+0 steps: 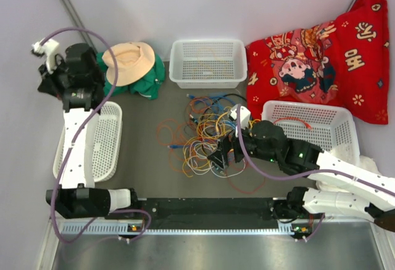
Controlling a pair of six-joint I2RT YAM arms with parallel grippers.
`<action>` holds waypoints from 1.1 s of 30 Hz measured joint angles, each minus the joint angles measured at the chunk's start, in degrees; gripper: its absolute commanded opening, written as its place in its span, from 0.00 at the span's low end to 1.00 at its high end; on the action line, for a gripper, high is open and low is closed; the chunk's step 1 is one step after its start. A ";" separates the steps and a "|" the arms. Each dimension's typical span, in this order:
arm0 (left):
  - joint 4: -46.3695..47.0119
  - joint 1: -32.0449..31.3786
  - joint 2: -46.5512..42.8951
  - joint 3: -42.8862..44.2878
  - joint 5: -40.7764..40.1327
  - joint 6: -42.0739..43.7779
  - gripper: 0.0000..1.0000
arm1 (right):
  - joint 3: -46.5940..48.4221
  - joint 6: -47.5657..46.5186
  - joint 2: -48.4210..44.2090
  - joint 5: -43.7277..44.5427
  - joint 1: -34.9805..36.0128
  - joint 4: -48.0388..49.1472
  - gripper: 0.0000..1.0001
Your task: Untangle the cables
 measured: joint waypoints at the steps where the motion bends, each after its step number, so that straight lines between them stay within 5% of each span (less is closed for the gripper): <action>1: -4.28 2.19 -0.13 0.22 1.88 -4.92 0.00 | 0.00 0.02 0.02 0.02 0.00 0.02 0.99; 8: -21.44 6.36 -3.87 -5.03 7.93 -24.68 0.01 | 0.00 0.39 0.02 0.00 0.00 -0.15 0.99; 10: -23.67 6.91 -4.28 -7.10 8.94 -27.17 0.27 | 0.00 0.44 0.02 0.00 0.00 -0.17 0.99; 11: -24.52 7.06 -4.28 -7.65 9.31 -27.82 0.67 | 0.00 0.44 0.02 0.00 0.00 -0.17 0.99; 13: -26.21 7.28 -4.26 -8.31 10.40 -29.09 0.99 | 0.00 0.52 0.00 0.02 0.00 -0.20 0.99; 22: -29.66 7.17 -2.84 1.29 18.16 -33.90 0.99 | 0.02 0.85 0.04 0.09 0.00 -0.59 0.99; 27: -31.71 3.43 -3.06 8.96 29.07 -38.60 0.99 | 0.55 0.76 1.20 2.01 0.00 -2.38 0.98; 29: -31.43 -2.12 -4.31 6.69 33.75 -41.05 0.99 | 1.14 0.57 1.97 3.39 0.00 -3.41 0.99; 33: -26.69 -22.80 -7.34 -9.11 42.49 -44.98 0.96 | 2.60 0.39 3.34 6.56 0.00 -4.66 0.99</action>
